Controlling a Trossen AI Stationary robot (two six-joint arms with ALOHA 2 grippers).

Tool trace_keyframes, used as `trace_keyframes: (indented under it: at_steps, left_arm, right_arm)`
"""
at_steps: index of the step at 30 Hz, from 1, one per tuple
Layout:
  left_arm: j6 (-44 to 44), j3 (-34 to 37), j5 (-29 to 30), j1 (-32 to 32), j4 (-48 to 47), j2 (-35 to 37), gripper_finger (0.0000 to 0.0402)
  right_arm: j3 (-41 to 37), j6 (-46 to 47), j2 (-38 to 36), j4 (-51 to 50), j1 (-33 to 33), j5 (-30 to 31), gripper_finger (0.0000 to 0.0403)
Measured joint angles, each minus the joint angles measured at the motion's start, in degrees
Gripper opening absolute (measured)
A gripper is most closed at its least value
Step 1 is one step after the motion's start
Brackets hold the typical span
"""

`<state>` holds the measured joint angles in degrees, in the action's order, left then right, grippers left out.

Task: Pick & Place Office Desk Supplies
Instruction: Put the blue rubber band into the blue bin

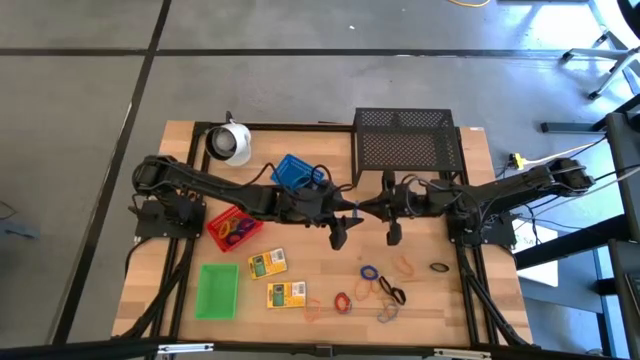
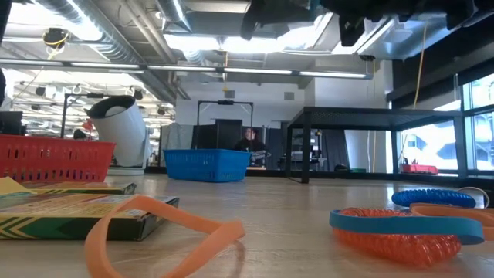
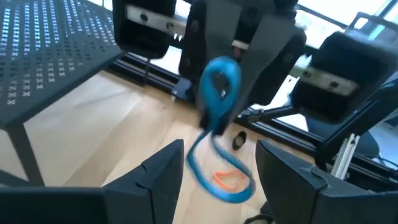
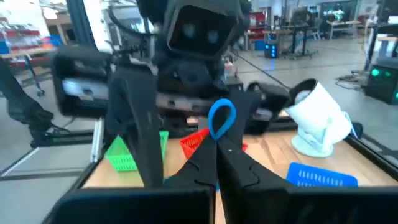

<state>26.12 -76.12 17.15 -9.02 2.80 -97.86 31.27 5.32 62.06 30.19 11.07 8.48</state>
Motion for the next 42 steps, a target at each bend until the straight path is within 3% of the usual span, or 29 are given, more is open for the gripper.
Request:
trace_keyframes:
  at_steps: [6, 14, 23, 32, 37, 42]
  left_arm:
    - [1.6, 0.0, 3.8, 0.3, 0.2, 0.0, 0.0155]
    - [1.9, 0.0, 2.6, 0.1, 0.2, 0.0, 0.0011]
    - [4.6, 0.0, 3.7, 0.1, 0.2, 0.0, 0.0003]
    - [5.5, 0.0, 5.8, 0.4, -1.4, 0.0, 0.0003]
    - [11.9, 0.0, 6.7, 2.4, -11.2, 0.4, 0.0002]
    - [19.1, 0.0, 7.3, 5.8, -26.0, 0.4, 0.0003]
  right_arm:
    - [0.0, 0.0, 0.0, 0.3, 0.0, -0.6, 0.0002]
    - [0.0, 0.4, 0.0, 0.3, 0.0, -0.6, 0.0002]
    - [0.0, 4.4, 0.0, 0.2, -0.5, -3.0, 0.0019]
    - [0.0, 12.3, -0.7, -1.4, -3.4, -10.5, 0.0155]
    - [0.0, 15.3, -3.5, -7.4, -4.3, -12.8, 0.0212]
    - [0.0, 16.0, -6.8, -18.5, -4.3, -12.6, 0.0224]
